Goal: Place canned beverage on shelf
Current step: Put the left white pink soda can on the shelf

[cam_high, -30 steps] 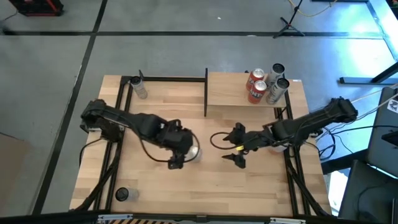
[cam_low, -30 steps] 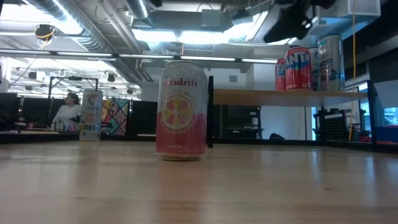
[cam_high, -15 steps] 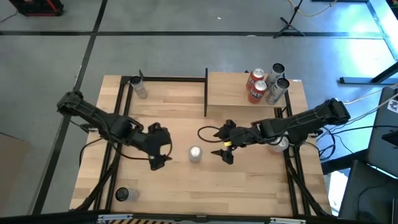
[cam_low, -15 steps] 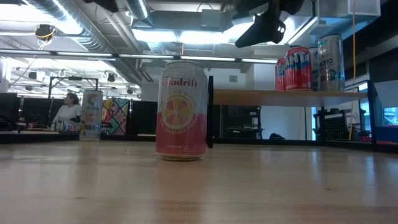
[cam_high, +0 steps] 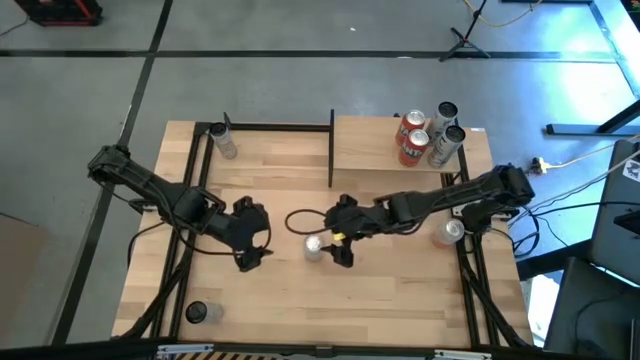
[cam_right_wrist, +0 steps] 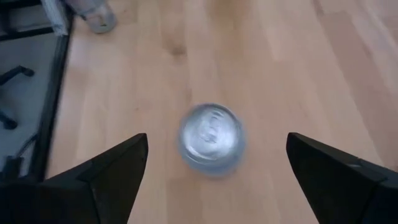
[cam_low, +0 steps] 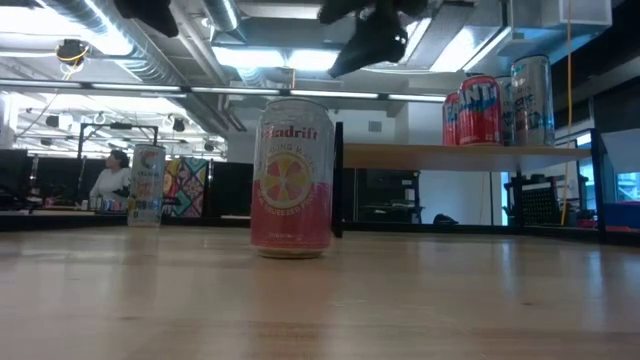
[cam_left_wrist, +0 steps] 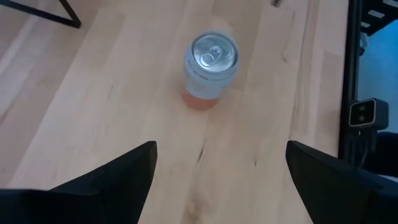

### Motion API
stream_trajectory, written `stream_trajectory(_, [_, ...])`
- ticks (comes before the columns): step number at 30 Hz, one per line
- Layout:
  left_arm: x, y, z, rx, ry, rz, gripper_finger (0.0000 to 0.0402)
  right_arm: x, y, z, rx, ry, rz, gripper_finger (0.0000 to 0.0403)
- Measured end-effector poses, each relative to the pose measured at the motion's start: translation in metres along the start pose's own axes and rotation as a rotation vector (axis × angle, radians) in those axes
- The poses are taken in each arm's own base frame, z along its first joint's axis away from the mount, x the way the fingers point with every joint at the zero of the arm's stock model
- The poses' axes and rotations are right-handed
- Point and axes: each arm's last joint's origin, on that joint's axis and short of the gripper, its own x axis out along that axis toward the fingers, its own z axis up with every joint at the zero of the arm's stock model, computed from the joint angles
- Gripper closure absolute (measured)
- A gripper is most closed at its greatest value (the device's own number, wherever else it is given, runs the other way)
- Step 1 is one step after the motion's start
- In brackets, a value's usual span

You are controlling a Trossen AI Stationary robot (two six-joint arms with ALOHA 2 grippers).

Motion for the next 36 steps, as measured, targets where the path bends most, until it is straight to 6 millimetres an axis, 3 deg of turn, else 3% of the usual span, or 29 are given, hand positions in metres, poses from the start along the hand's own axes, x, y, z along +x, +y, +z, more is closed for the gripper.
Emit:
stream_trajectory(18, [0.0, -0.002, 0.002, -0.004, -0.014, -0.022, 0.0056, 0.065, -0.008, -0.01, -0.004, 0.048, -0.048, 0.0033])
stream_trajectory(36, [0.0, -0.002, 0.002, 0.042, -0.008, -0.03, 0.0056, 0.077, -0.009, -0.015, -0.01, 0.059, -0.086, 0.0039])
